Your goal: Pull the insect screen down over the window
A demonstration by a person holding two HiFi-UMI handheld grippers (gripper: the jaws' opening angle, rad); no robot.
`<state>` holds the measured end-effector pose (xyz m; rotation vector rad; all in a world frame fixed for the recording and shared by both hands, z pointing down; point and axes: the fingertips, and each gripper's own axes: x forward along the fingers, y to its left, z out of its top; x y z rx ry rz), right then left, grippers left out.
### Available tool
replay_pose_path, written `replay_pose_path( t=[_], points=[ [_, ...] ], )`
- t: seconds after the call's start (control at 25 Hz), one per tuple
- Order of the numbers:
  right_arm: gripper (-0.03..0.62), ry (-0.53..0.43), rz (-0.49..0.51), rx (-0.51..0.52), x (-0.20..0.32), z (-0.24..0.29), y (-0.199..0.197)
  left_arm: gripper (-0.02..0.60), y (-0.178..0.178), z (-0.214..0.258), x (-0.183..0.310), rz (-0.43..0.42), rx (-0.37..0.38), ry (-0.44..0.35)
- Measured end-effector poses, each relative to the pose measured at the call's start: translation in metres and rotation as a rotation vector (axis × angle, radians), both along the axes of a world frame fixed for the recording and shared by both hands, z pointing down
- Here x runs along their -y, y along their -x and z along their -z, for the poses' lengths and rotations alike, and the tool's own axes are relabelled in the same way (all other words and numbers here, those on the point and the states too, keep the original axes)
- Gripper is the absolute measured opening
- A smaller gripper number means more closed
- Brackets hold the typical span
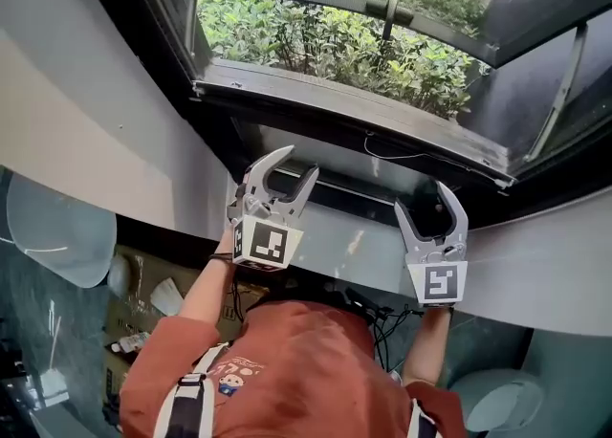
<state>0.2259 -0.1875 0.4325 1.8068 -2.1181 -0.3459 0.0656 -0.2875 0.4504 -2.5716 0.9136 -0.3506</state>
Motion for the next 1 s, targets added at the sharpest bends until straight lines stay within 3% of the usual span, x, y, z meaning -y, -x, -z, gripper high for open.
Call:
replay_pose_path(
  t=[0.16, 0.4, 0.52, 0.6, 1.0],
  points=[
    [0.316, -0.089, -0.010, 0.148, -0.010, 0.004, 0.000, 0.193, 0.001, -0.001, -0.009, 0.003, -0.112, 0.073],
    [0.316, -0.173, -0.058, 0.285, -0.022, 0.001, 0.007, 0.193, 0.017, 0.004, -0.021, 0.068, -0.312, 0.133],
    [0.313, -0.242, -0.118, 0.456, -0.032, -0.001, 0.003, 0.193, 0.019, -0.007, -0.031, 0.072, -0.307, 0.148],
    [0.311, -0.250, -0.135, 0.517, -0.035, -0.007, 0.004, 0.192, 0.017, -0.017, -0.036, 0.057, -0.293, 0.171],
    [0.310, -0.205, -0.119, 0.518, -0.034, -0.026, 0.013, 0.192, 0.020, -0.027, -0.040, 0.068, -0.276, 0.178]
  ],
)
